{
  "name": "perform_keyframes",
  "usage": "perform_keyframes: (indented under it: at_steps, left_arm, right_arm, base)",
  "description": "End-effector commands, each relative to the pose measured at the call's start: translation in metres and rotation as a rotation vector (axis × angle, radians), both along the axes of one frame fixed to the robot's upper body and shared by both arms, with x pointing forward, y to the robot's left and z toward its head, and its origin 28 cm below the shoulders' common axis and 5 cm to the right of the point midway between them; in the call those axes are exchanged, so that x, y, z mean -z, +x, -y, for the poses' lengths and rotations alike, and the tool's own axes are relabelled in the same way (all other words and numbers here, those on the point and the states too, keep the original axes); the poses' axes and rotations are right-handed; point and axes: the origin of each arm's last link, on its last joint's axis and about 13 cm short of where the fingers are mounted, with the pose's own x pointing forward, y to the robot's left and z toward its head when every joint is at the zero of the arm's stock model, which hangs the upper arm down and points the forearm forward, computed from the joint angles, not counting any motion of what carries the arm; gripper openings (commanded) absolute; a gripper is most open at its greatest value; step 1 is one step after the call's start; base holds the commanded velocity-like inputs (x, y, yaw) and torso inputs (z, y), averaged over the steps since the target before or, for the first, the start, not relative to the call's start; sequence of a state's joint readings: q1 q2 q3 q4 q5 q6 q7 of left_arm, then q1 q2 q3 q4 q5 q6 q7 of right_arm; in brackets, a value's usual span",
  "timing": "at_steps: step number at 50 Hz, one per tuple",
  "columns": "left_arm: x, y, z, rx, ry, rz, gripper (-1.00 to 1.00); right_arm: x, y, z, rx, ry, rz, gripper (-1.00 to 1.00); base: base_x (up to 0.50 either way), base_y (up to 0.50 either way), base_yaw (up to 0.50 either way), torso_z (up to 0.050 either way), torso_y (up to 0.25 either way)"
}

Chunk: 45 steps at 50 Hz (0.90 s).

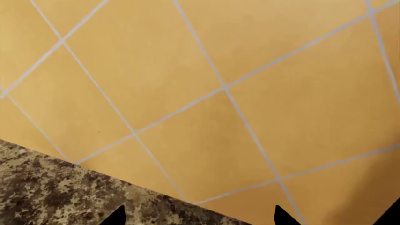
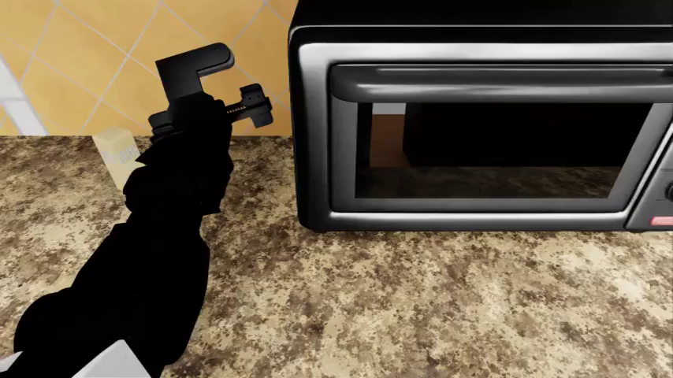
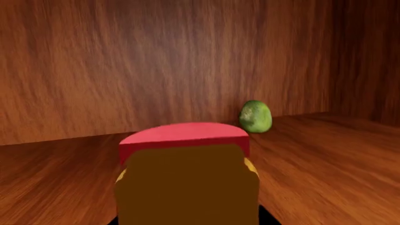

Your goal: Pick the peanut butter and salsa from the counter and place them in the cabinets closest to them.

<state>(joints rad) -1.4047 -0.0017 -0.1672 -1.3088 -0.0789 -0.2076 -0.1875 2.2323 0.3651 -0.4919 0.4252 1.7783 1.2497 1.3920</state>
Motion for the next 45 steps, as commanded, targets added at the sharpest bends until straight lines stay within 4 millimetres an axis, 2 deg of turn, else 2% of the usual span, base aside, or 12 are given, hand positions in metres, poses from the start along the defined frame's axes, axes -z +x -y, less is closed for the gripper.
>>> perform_keyframes:
  at_steps: [1,12,35,45]
  left_arm:
    - [-0.001,0.000,0.000,-0.001,0.001,0.006,1.00]
    - [-0.001,0.000,0.000,0.000,0.005,0.012,1.00]
    - [-0.001,0.000,0.000,0.002,0.004,0.013,1.00]
    - [-0.001,0.000,0.000,0.003,0.006,0.015,1.00]
  right_arm:
    - [0.038,0.051,0.002,0.066,-0.092,-0.252,1.00]
    - [0.039,0.050,0.001,0.046,-0.101,-0.229,1.00]
    - [0.025,0.027,-0.009,0.103,-0.212,-0.076,1.00]
    - [0.021,0.030,-0.008,0.096,-0.214,-0.037,1.00]
  base:
    - [0.01,0.00,0.00,0.000,0.000]
    - [0.01,0.00,0.00,0.000,0.000]
    - [0.01,0.00,0.00,0.000,0.000]
    - [0.01,0.00,0.00,0.000,0.000]
